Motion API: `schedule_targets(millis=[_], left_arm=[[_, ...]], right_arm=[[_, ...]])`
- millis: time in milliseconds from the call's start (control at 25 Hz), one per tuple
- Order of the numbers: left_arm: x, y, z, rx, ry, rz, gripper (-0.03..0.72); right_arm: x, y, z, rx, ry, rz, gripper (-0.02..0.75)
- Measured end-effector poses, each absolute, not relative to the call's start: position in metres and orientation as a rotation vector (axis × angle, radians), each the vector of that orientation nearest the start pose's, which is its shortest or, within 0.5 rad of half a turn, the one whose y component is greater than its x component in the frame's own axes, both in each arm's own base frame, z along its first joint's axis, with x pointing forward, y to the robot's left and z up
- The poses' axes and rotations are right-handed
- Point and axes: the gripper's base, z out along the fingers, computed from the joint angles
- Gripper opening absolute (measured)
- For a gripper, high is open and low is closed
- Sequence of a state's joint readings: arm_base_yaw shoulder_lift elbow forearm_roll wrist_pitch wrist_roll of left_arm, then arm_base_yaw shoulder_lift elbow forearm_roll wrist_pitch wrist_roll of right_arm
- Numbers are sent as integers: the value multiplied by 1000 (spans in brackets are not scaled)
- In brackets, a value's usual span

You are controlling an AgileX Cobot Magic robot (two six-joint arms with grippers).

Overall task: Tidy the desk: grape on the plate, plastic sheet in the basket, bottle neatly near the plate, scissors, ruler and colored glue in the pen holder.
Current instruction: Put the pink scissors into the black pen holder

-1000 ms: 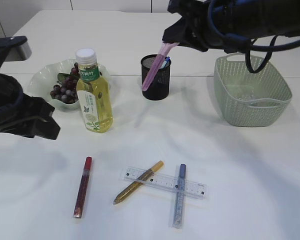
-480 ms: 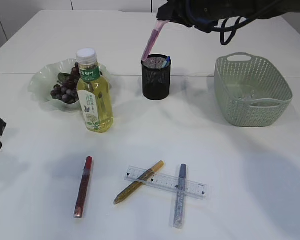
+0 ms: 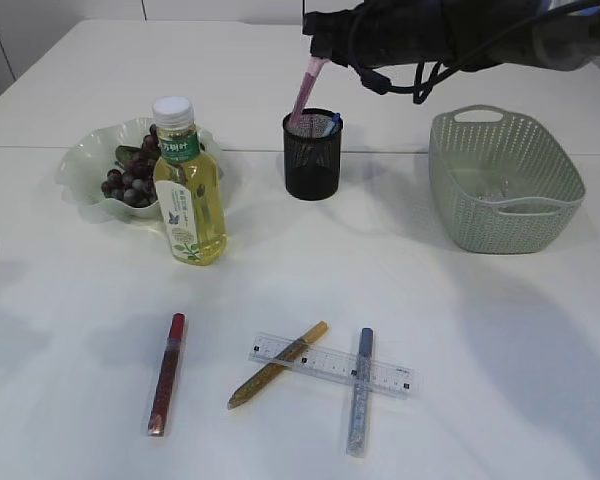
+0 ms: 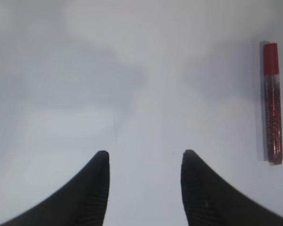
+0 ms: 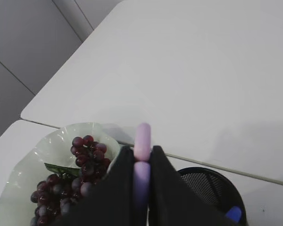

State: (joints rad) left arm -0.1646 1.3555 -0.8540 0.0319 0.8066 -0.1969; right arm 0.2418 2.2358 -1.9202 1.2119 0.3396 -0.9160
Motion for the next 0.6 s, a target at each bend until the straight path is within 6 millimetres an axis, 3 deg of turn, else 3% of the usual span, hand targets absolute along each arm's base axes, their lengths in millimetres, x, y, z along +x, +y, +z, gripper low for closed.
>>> schedule_targets(millis=[360,600], left_arm=[[243,-39,241,-33,2802,-65,361],[243,-40,241,-48,2805,-87,361]], right_arm=[[518,150,258,-164,1909,550,56],[524,149,242,-172,1921,503,56]])
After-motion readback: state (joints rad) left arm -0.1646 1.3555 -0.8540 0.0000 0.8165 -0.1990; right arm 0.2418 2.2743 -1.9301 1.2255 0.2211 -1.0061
